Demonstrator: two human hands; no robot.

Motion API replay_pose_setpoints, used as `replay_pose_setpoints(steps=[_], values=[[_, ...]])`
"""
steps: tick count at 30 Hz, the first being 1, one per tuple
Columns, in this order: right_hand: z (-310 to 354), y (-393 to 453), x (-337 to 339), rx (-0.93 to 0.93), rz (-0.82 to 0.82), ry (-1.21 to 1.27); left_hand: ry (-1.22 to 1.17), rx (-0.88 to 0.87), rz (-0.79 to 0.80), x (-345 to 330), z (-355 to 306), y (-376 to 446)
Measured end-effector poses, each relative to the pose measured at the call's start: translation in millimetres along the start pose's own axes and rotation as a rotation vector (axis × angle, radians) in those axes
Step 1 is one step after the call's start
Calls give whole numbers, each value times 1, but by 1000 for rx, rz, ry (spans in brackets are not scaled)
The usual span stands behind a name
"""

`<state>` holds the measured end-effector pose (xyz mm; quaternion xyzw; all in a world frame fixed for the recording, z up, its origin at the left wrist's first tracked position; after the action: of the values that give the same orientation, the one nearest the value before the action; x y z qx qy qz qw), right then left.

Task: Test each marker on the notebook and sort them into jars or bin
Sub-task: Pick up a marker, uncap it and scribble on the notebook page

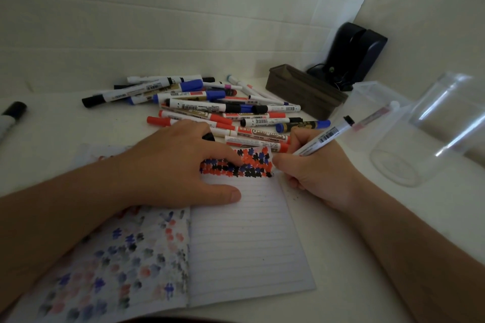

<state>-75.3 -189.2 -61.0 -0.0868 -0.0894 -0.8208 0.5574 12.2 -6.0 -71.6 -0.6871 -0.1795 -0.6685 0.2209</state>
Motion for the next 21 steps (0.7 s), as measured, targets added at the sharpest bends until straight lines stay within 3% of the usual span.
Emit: replay_pose_setpoints(steps=[4, 10, 13, 16, 21], values=[[-1, -1, 1, -22, -24, 70, 19, 0, 3, 0, 0, 0], [-3, 1, 1, -32, -14, -23, -10, -30, -79, 6, -3, -3], [1, 2, 5, -31, -23, 303, -220, 6, -206, 15, 1, -4], [11, 2, 12, 37, 80, 704, -386, 61, -284, 23, 8, -5], [13, -6, -11, -19, 345, 818, -465, 23, -298, 26, 7, -4]])
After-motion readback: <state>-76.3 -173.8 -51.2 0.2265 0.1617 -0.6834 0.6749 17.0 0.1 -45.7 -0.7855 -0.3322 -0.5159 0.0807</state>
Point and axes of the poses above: each hand's wrist, its own y-axis towards the middle knuckle, its own x-axis out of the back of the hand, z = x × y, the point moved 8 cm from there along y, towards the middle knuckle, and after that the axes turned 14 degrees about y, right-handed, at the moved point
